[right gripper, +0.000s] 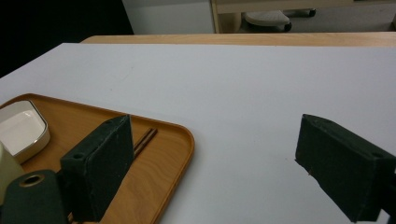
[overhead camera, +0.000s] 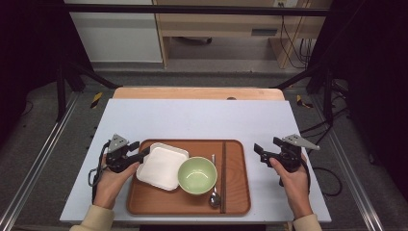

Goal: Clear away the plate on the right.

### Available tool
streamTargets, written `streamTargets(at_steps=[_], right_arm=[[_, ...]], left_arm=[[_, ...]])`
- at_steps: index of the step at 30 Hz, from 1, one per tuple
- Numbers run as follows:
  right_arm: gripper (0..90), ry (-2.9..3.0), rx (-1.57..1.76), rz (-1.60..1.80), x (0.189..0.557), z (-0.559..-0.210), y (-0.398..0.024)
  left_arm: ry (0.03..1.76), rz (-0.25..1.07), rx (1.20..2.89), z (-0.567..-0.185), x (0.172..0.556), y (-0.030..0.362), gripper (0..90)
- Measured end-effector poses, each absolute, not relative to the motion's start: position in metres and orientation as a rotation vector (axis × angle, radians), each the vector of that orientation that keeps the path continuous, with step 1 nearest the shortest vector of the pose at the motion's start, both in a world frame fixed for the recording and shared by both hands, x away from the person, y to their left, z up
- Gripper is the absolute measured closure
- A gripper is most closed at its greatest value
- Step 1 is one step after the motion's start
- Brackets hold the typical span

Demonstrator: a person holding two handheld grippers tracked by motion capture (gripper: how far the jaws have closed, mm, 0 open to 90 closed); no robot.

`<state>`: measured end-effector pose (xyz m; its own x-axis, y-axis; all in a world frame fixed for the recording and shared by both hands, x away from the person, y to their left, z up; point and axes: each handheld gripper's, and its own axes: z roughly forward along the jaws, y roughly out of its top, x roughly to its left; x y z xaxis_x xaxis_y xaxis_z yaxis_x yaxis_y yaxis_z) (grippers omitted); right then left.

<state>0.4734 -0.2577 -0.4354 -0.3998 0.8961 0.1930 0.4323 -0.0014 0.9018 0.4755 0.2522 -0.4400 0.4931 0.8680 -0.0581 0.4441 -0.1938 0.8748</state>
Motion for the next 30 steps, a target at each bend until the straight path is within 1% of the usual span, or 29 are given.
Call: streamTargets(at_steps=[2, 9, 18, 21, 26, 30], right_arm=[[11.7, 1.839, 1.366, 1.384, 0.473, -0.435, -0.258], [11.4, 1.841, 1.365, 1.385, 0.473, -0.436, -0.257], [10.9, 1.840, 1.363, 1.388, 0.473, -0.436, -0.257], [10.5, 1.836, 1.363, 1.388, 0.473, -0.436, -0.257], [9.7, 1.834, 1.362, 1.387, 0.473, -0.436, -0.257], [8.8, 1.837, 1.348, 1.390, 0.472, -0.435, -0.257]], left_arm=[[1.077, 0.592, 1.833, -0.439, 0.476, 0.251, 41.1], [1.015, 0.598, 1.860, -0.435, 0.480, 0.248, 30.7], [0.927, 0.562, 1.835, -0.431, 0.484, 0.246, 17.4], [0.903, 0.572, 1.831, -0.429, 0.485, 0.247, 13.4], [0.867, 0.573, 1.814, -0.424, 0.485, 0.248, 8.3], [0.833, 0.591, 1.800, -0.417, 0.485, 0.251, 7.1]])
